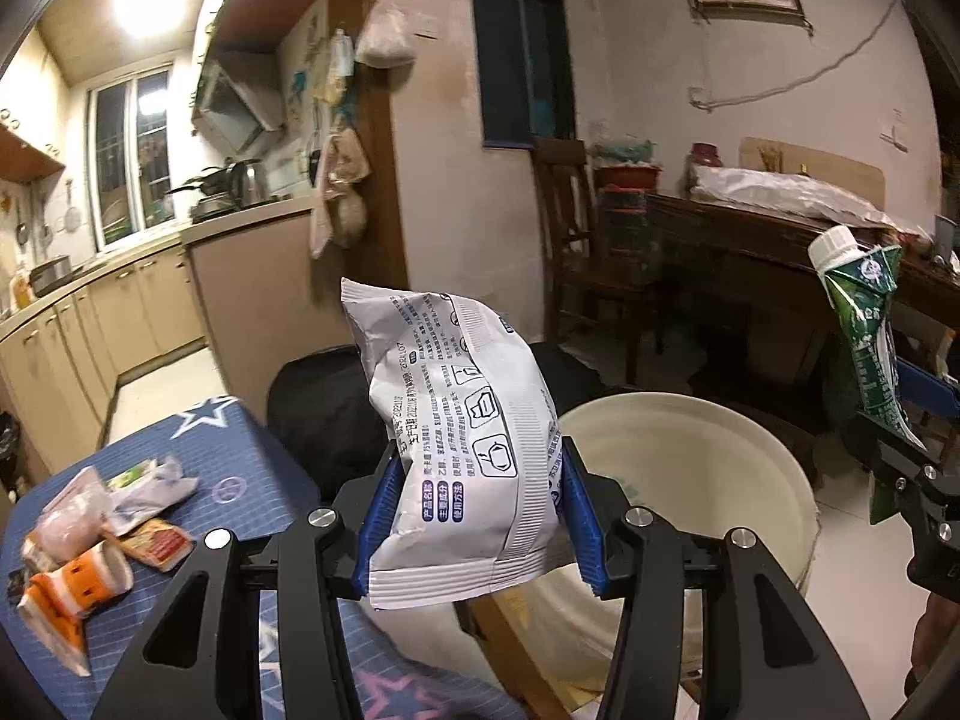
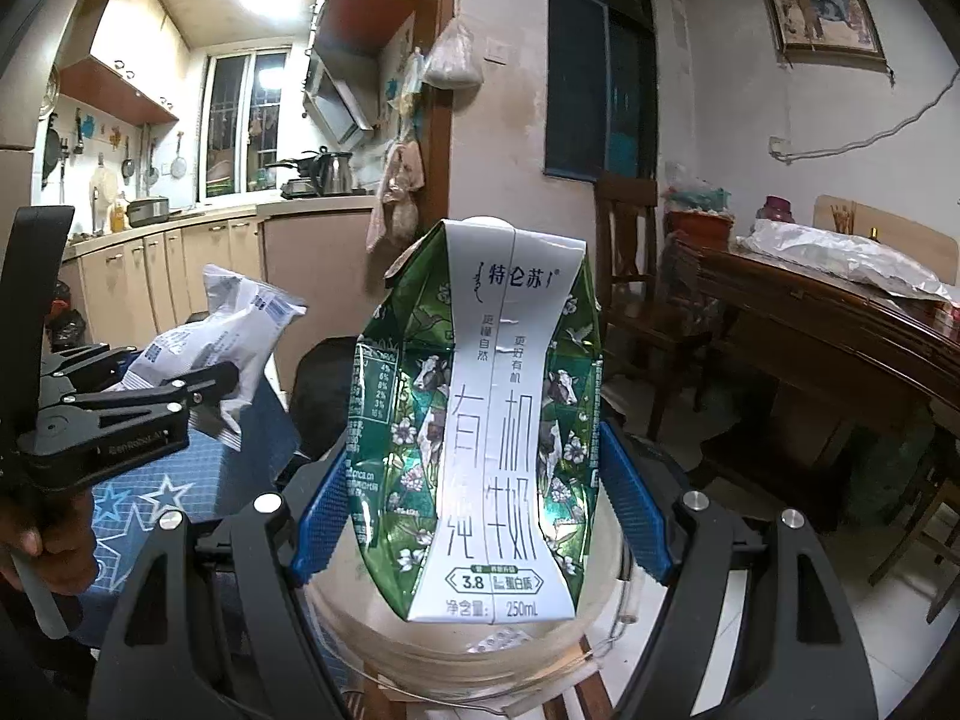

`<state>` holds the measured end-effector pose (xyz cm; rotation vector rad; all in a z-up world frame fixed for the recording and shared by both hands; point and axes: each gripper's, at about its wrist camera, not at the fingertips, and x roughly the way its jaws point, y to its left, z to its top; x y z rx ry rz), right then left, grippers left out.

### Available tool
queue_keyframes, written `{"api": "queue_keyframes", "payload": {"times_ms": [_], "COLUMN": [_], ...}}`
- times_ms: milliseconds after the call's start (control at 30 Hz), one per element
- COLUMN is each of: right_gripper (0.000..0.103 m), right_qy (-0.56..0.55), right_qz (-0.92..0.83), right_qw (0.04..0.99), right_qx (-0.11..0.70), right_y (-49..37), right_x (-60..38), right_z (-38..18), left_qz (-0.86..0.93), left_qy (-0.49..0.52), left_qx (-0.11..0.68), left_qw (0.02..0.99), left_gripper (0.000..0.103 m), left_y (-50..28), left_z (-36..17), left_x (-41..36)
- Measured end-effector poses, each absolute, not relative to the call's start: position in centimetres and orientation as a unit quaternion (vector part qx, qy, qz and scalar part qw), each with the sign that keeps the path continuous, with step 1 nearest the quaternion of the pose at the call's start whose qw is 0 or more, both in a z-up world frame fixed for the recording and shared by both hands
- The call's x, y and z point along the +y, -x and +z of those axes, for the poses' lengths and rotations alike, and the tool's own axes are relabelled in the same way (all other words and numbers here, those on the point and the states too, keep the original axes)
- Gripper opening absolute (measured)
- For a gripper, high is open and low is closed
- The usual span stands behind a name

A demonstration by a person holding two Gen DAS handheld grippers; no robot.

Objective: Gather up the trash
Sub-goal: 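Carry the milk carton and snack bag over the white bucket with both grippers, then open both grippers to drop the carton and bag into the bucket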

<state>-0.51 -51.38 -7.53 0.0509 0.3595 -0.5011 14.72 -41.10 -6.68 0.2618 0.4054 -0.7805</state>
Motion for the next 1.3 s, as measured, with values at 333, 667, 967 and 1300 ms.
{"api": "queue_keyframes", "payload": {"times_ms": [333,667,967,1300], "right_gripper": [0.073,0.073,0.073,0.079], "right_qy": [-0.028,-0.025,-0.021,-0.026], "right_qz": [-0.277,-0.281,-0.26,-0.253], "right_qw": [0.939,0.932,0.93,0.928], "right_qx": [0.201,0.227,0.259,0.271], "right_y": [0.5,-0.5,-3.1,-4.5], "right_x": [-54.4,-56.5,-57.9,-58.8], "right_z": [-8.9,-10.4,-11.5,-11.8], "left_qz": [-0.408,-0.438,-0.467,-0.466], "left_qy": [-0.151,-0.166,-0.19,-0.183], "left_qx": [0.206,0.223,0.23,0.208], "left_qw": [0.876,0.855,0.832,0.84], "left_gripper": [0.052,0.052,0.052,0.075], "left_y": [-13.8,-15.0,-15.8,-16.7], "left_z": [-9.1,-10.8,-12.2,-11.0], "left_x": [-45.5,-47.1,-48.6,-48.6]}}
